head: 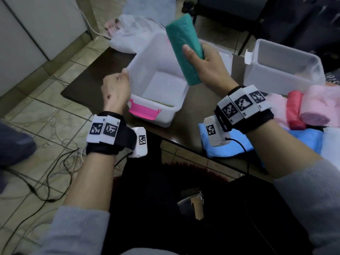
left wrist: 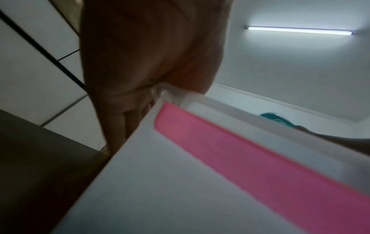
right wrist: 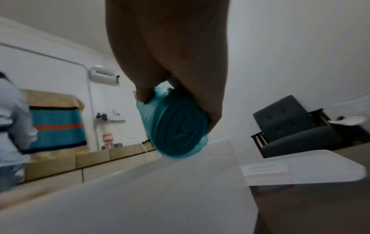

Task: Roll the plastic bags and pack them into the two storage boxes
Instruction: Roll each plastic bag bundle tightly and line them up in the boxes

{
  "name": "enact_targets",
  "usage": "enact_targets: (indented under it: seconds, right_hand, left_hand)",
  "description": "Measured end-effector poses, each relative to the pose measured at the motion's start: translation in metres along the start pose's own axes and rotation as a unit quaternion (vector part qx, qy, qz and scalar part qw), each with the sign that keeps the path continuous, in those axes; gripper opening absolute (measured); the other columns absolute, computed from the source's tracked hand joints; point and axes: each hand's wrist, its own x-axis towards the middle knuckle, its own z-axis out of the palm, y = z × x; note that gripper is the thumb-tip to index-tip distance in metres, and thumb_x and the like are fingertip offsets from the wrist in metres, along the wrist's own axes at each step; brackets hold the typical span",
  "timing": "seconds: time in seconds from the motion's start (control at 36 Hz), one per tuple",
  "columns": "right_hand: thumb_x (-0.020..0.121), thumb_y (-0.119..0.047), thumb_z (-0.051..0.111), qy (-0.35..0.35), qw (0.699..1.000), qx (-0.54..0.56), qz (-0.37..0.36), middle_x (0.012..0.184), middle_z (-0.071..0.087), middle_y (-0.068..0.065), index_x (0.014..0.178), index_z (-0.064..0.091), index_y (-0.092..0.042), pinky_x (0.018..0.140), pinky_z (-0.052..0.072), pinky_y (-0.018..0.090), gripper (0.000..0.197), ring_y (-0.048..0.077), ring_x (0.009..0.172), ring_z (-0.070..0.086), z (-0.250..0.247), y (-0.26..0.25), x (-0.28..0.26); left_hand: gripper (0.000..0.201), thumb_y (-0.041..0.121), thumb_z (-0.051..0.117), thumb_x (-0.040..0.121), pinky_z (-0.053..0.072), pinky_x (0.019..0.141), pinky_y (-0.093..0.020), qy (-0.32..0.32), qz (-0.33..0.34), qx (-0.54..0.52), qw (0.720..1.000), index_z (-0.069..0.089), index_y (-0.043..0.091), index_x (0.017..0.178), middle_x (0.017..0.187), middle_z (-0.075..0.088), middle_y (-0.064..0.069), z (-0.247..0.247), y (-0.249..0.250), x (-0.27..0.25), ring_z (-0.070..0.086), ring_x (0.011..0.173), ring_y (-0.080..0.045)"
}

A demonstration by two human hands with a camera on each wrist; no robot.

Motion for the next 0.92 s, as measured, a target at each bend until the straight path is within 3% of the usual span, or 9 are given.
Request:
enact_targets:
  seconds: [0.11, 0.17, 0.22, 0.33, 0.47, 0.58, 0.67, 0.75, 0.92]
  right_hand:
    - [0.095, -0.040, 0.050, -0.002, 0.982, -0.166, -0.085, 0.106, 0.052, -0.001, 0.123, 0.048, -0.007, 0.068, 0.040, 0.014, 0.044, 0.011, 0.089, 0.050, 0.017, -0.012, 0.009]
    - [0.094, -0.043, 0.050, -0.010, 0.967, -0.220, -0.127, 0.117, 0.051, 0.006, 0.126, 0.046, -0.006, 0.084, 0.041, 0.027, 0.049, 0.020, 0.103, 0.049, 0.022, -0.016, 0.013]
    - [0.093, -0.045, 0.049, -0.026, 0.944, -0.302, -0.130, 0.124, 0.050, 0.012, 0.127, 0.045, -0.007, 0.092, 0.039, 0.037, 0.052, 0.027, 0.112, 0.046, 0.030, -0.021, 0.017]
    - [0.094, -0.048, 0.046, -0.085, 0.872, -0.468, -0.112, 0.128, 0.045, 0.015, 0.129, 0.043, -0.006, 0.091, 0.038, 0.043, 0.055, 0.032, 0.117, 0.043, 0.049, -0.023, 0.018]
    - [0.093, -0.046, 0.050, -0.140, 0.816, -0.557, -0.065, 0.130, 0.048, 0.016, 0.128, 0.044, -0.004, 0.094, 0.036, 0.043, 0.054, 0.033, 0.120, 0.044, 0.065, -0.012, 0.016]
    - [0.093, -0.036, 0.055, -0.219, 0.858, -0.463, 0.039, 0.130, 0.049, 0.018, 0.131, 0.036, -0.003, 0.088, 0.037, 0.036, 0.053, 0.033, 0.117, 0.048, 0.071, -0.006, 0.017]
    - [0.096, -0.040, 0.050, -0.264, 0.851, -0.451, 0.060, 0.132, 0.049, 0.018, 0.131, 0.040, -0.003, 0.084, 0.034, 0.031, 0.052, 0.031, 0.118, 0.048, 0.071, -0.005, 0.018]
    - [0.098, -0.043, 0.042, -0.260, 0.858, -0.436, 0.081, 0.131, 0.049, 0.020, 0.129, 0.047, -0.003, 0.093, 0.035, 0.032, 0.051, 0.031, 0.122, 0.043, 0.070, -0.009, 0.018]
    - [0.098, -0.035, 0.047, -0.281, 0.863, -0.412, 0.079, 0.139, 0.046, 0.014, 0.138, 0.040, -0.008, 0.097, 0.035, 0.030, 0.049, 0.028, 0.125, 0.044, 0.066, -0.007, 0.020]
  left_hand:
    - [0.040, 0.034, 0.037, 0.099, 0.032, 0.069, -0.029, 0.029, 0.017, 0.006, 0.999, 0.057, 0.013, 0.073, 0.076, 0.053, -0.003, -0.003, -0.005, -0.014, 0.048, 0.081, -0.025]
    - [0.036, 0.035, 0.037, 0.100, 0.037, 0.078, -0.028, 0.045, 0.028, -0.022, 0.998, 0.067, 0.015, 0.099, 0.092, 0.060, -0.001, -0.003, -0.015, -0.020, 0.054, 0.096, -0.023]
    - [0.034, 0.033, 0.039, 0.100, 0.040, 0.085, -0.028, 0.059, 0.044, -0.050, 0.996, 0.065, 0.016, 0.111, 0.106, 0.064, -0.001, -0.004, -0.024, -0.026, 0.055, 0.107, -0.021]
    - [0.030, 0.027, 0.042, 0.100, 0.039, 0.078, -0.019, 0.069, 0.100, -0.095, 0.988, 0.065, 0.011, 0.111, 0.103, 0.064, 0.005, 0.000, -0.036, -0.036, 0.055, 0.095, -0.009]
    - [0.029, 0.024, 0.043, 0.100, 0.036, 0.066, -0.001, 0.084, 0.130, -0.145, 0.977, 0.065, 0.007, 0.106, 0.089, 0.059, 0.012, 0.006, -0.046, -0.043, 0.052, 0.075, 0.008]
    - [0.028, 0.026, 0.043, 0.100, 0.040, 0.068, 0.000, 0.087, 0.138, -0.171, 0.972, 0.064, 0.008, 0.108, 0.086, 0.059, 0.018, 0.011, -0.053, -0.047, 0.054, 0.076, 0.021]
    - [0.030, 0.027, 0.043, 0.100, 0.043, 0.070, -0.004, 0.098, 0.141, -0.181, 0.968, 0.065, 0.009, 0.110, 0.089, 0.060, 0.016, 0.013, -0.055, -0.047, 0.054, 0.078, 0.021]
    - [0.031, 0.029, 0.043, 0.100, 0.044, 0.072, -0.005, 0.101, 0.143, -0.187, 0.967, 0.064, 0.010, 0.111, 0.092, 0.061, 0.015, 0.014, -0.056, -0.048, 0.054, 0.082, 0.021]
    - [0.030, 0.027, 0.043, 0.100, 0.042, 0.069, -0.004, 0.104, 0.148, -0.185, 0.966, 0.065, 0.009, 0.109, 0.091, 0.061, 0.013, 0.015, -0.052, -0.048, 0.054, 0.080, 0.021]
